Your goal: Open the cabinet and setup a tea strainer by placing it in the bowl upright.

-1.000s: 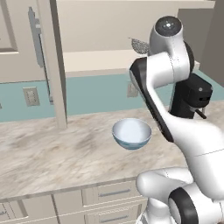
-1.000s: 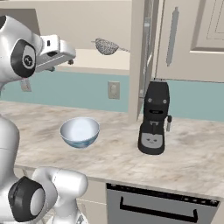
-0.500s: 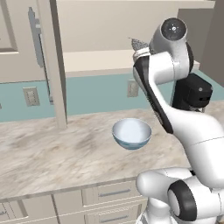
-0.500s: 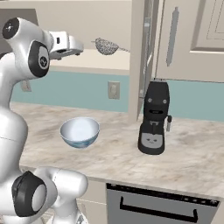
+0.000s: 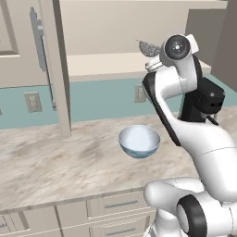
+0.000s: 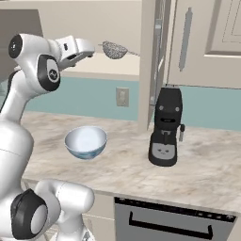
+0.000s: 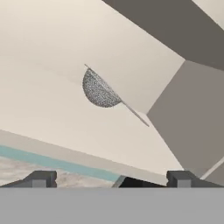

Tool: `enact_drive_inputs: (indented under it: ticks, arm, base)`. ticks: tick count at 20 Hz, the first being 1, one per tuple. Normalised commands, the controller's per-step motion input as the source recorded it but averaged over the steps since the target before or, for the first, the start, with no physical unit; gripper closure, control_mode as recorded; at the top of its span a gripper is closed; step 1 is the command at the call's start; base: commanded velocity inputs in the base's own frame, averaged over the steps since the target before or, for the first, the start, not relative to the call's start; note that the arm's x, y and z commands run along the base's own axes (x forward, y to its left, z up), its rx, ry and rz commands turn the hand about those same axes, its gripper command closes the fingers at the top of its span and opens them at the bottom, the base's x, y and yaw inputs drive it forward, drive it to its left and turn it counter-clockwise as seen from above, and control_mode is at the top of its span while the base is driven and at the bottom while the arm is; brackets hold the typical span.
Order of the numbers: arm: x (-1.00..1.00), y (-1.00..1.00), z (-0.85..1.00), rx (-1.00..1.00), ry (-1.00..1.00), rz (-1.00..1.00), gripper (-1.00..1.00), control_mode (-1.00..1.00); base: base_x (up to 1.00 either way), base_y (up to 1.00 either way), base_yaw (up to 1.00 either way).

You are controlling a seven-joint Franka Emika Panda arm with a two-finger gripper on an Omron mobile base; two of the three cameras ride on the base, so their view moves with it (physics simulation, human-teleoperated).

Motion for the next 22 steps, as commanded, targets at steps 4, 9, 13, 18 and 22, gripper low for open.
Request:
enact_drive_inputs:
  ticks: [4,9,13,18,22]
  arm:
    - [0.35,-0.41,0.06,0.00,0.10,-0.11,-1.00,-1.00]
    - [0.29,-0.13,0.13,0.00,0.10,0.00,-1.00,-1.00]
    - [0.43,0.00,0.02,-0.04,0.07,0.01,-1.00,-1.00]
    - [0.49,0.00,-0.03,0.00,0.02,0.00,-1.00,-1.00]
    - [0.60,0.00,-0.13,0.00,0.00,0.00,-1.00,-1.00]
  base:
    - [0.00,0.00,0.00]
    - [0.00,0.00,0.00]
    - [0.00,0.00,0.00]
    - [0.00,0.00,0.00]
    - [0.00,0.00,0.00]
